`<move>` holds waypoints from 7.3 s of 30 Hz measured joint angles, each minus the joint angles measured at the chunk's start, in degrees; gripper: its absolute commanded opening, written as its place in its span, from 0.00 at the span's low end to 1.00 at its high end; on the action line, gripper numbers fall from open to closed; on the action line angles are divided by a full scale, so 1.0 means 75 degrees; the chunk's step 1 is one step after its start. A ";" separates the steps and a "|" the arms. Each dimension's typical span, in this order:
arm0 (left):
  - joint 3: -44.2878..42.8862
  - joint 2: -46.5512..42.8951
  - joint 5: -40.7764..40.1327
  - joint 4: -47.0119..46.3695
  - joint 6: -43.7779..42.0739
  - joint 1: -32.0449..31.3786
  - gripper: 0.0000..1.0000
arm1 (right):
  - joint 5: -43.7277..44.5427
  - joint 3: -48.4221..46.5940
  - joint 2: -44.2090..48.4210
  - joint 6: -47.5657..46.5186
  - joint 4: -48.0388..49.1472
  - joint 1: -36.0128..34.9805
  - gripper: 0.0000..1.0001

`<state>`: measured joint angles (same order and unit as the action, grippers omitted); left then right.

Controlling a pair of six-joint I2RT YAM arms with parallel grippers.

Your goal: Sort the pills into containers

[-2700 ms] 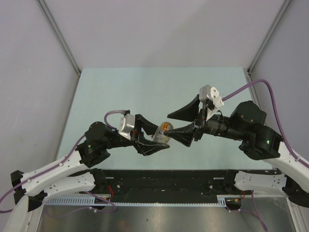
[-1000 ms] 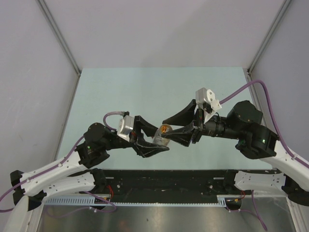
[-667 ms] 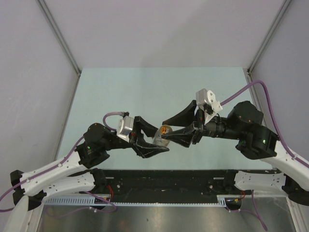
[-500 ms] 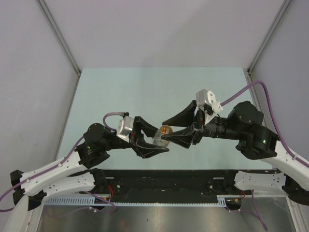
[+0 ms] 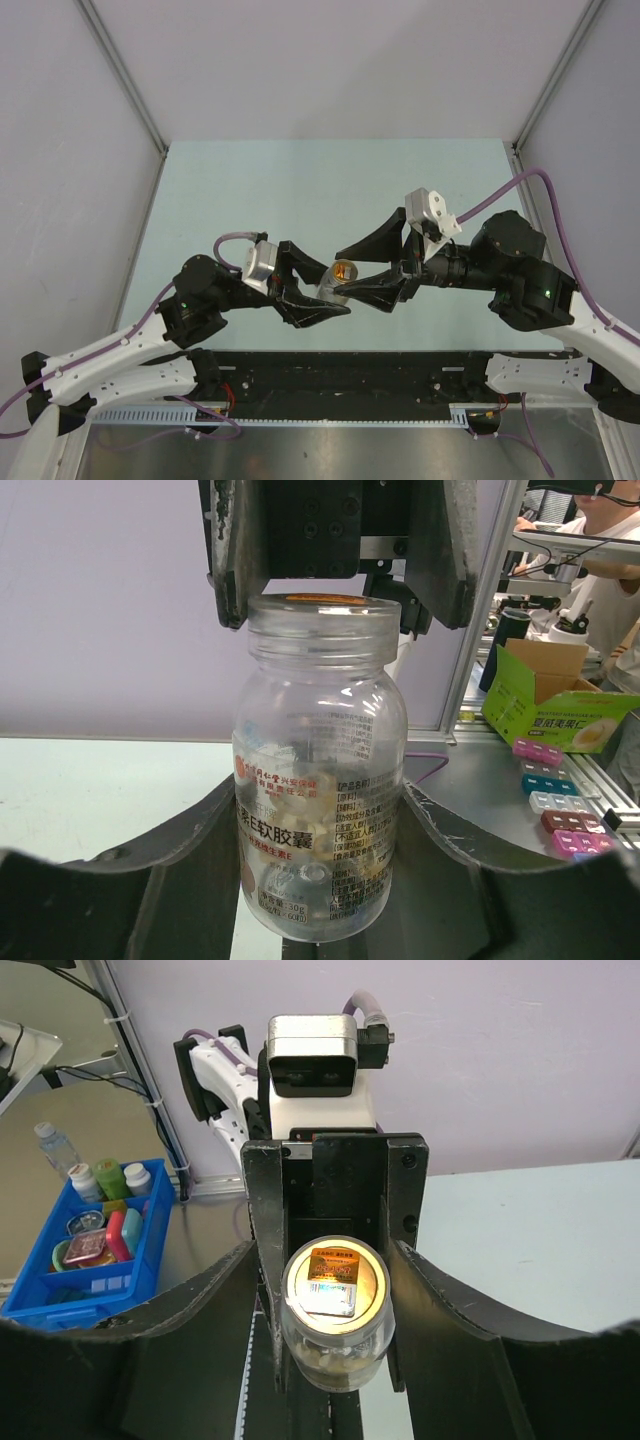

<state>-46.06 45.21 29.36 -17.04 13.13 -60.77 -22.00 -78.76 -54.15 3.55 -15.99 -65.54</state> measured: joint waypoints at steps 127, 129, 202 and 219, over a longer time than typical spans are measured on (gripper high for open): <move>-0.0417 0.0667 -0.3963 0.0411 -0.1218 0.0020 0.00 | 0.5170 0.0090 -0.0702 0.0924 0.0172 -0.0329 0.58; -0.0417 0.0662 -0.4010 0.0408 -0.1215 0.0020 0.00 | 0.5080 0.0090 -0.0685 0.0918 0.0169 -0.0329 0.60; -0.0224 -0.0017 0.0769 0.0396 -0.0522 0.0064 0.00 | -0.0076 0.0105 0.0047 -0.0877 0.0160 -0.0396 0.63; -0.0224 -0.0020 0.0766 0.0396 -0.0522 0.0064 0.00 | -0.0026 0.0105 -0.0029 -0.0880 0.0117 -0.0396 0.59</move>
<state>-47.75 45.06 35.11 -14.06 9.21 -60.29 -22.20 -77.97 -54.37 -3.05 -15.11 -68.51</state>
